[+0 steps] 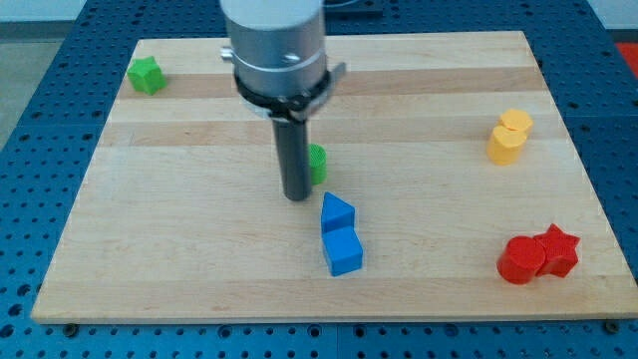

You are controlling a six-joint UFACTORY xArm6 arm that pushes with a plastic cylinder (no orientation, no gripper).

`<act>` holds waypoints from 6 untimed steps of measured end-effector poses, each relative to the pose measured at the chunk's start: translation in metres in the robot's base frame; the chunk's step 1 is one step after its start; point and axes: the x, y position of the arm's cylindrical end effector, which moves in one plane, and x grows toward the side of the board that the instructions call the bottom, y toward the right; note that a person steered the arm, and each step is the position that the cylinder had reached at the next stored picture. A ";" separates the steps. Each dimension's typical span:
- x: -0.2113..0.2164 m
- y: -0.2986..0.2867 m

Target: Move the arm to the top

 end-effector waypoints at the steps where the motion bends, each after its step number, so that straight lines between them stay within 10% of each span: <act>1: 0.017 0.020; 4: -0.004 -0.082; 6: -0.095 -0.039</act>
